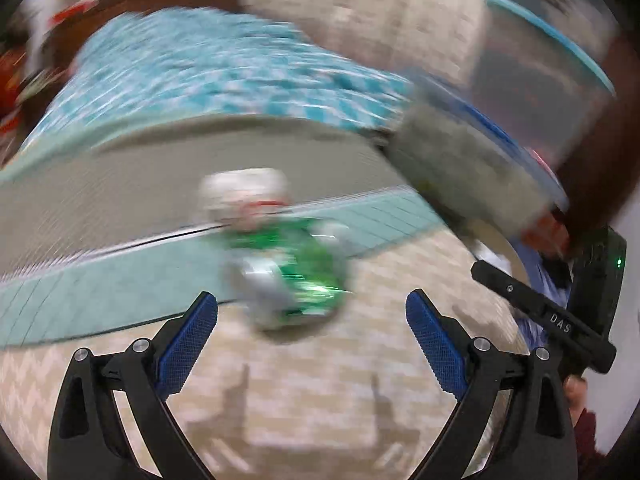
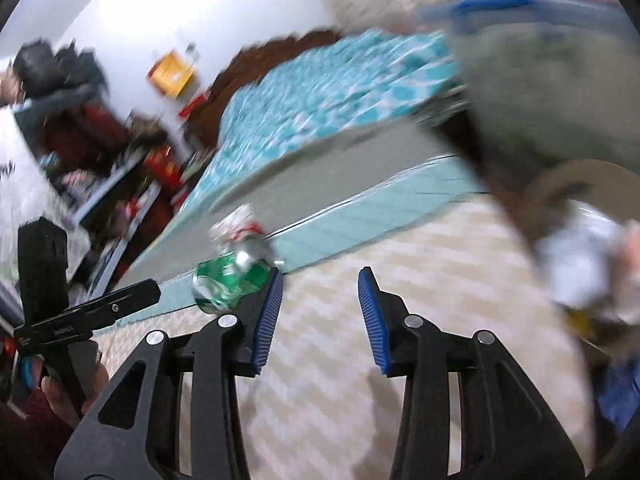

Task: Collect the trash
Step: 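Grasp the crushed green can with the left gripper while the right grasps the crumpled tissue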

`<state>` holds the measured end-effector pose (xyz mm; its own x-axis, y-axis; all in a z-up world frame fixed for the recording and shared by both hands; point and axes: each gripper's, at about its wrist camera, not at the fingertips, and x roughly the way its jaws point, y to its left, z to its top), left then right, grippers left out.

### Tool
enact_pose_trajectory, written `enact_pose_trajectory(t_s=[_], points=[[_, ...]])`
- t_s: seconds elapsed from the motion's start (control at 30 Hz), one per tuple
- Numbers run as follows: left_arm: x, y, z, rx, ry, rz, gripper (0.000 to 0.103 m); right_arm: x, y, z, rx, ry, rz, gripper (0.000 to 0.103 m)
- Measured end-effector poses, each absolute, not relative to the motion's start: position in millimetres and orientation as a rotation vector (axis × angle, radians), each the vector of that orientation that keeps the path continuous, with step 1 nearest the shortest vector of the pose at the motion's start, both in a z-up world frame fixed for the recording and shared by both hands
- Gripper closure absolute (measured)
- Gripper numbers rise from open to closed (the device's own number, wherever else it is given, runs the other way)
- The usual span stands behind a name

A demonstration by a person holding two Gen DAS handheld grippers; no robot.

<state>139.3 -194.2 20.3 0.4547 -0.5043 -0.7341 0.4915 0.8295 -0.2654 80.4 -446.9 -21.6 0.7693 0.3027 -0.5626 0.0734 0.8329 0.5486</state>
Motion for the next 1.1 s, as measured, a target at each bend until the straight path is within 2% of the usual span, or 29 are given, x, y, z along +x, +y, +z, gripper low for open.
enact_pose_trajectory(t_s=[0.1, 0.33, 0.4, 0.47, 0.5, 0.67, 0.8, 0.97, 1.1], points=[[161, -168, 10, -0.092, 0.953, -0.568, 0.012, 133, -430, -26, 0.633, 0.739, 0.167, 0.063], [172, -182, -37, -0.150, 1.121, -0.610, 0.014, 187, -403, -35, 0.619, 0.801, 0.148, 0.063], [168, -183, -37, -0.136, 1.098, -0.605, 0.020, 186, -397, -41, 0.615, 0.835, 0.165, 0.064], [172, -181, -37, -0.147, 1.107, -0.624, 0.035, 171, -392, -44, 0.669, 0.848, 0.214, 0.064], [178, -177, -37, -0.160, 1.107, -0.620, 0.037, 162, -389, -45, 0.693, 0.856, 0.239, 0.064], [203, -116, -22, -0.250, 1.038, -0.495, 0.035, 111, -348, -46, 0.666, 0.884, 0.392, 0.062], [184, -85, -7, -0.258, 1.012, -0.484, 0.027, 103, -365, -29, 0.584, 0.808, 0.308, 0.062], [143, -77, -17, -0.371, 1.122, -0.598, 0.027, 136, -379, -26, 0.626, 0.799, 0.322, 0.062], [132, -101, -40, -0.493, 1.224, -0.719, 0.027, 174, -368, -38, 0.620, 0.836, 0.342, 0.063]])
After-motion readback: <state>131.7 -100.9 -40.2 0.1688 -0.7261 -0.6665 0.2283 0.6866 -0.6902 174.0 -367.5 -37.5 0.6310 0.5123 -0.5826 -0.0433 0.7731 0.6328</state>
